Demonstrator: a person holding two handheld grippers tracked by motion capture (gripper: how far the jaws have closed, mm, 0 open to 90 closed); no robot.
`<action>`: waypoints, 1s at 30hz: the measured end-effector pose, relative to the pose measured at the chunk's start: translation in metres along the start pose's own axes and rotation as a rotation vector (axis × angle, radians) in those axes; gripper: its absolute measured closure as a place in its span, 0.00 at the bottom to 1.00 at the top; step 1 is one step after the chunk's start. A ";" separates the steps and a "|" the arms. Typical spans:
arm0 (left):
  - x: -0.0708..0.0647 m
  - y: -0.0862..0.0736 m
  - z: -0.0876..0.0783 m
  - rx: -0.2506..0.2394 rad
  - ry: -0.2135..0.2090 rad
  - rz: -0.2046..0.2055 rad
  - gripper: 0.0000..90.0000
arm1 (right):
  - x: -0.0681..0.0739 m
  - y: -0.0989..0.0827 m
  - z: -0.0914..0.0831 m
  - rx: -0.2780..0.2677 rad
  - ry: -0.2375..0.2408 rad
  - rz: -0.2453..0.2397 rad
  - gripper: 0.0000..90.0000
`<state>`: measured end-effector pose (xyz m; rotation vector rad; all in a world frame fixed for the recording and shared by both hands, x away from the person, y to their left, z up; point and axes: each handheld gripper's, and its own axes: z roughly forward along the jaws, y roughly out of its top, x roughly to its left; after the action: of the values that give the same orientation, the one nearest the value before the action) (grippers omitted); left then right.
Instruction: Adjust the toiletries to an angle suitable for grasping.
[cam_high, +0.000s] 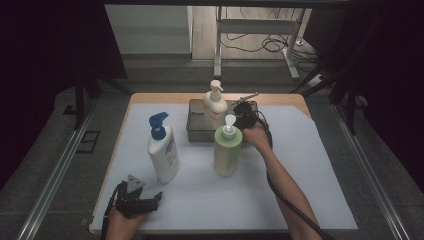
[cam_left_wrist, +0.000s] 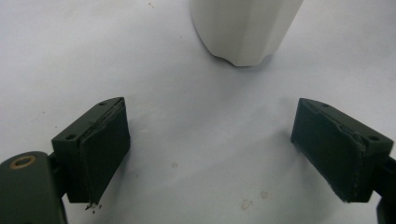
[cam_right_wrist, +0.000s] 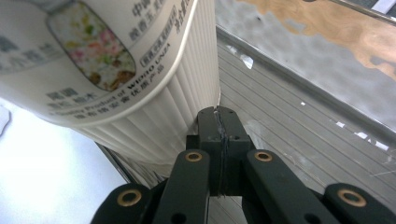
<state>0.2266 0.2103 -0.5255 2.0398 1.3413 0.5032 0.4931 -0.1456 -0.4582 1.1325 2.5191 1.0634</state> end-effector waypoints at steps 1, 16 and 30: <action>0.000 0.000 0.000 0.000 0.000 0.000 0.12 | 0.000 0.000 0.000 0.000 0.004 0.002 0.99; 0.000 0.000 0.000 -0.001 -0.001 -0.001 0.12 | 0.007 0.011 0.008 0.014 0.052 -0.014 0.99; 0.000 0.000 0.000 -0.001 -0.001 -0.001 0.12 | 0.009 0.021 0.016 0.036 0.090 -0.027 0.99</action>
<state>0.2265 0.2103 -0.5256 2.0383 1.3411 0.5023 0.5060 -0.1211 -0.4546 1.0793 2.6252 1.0895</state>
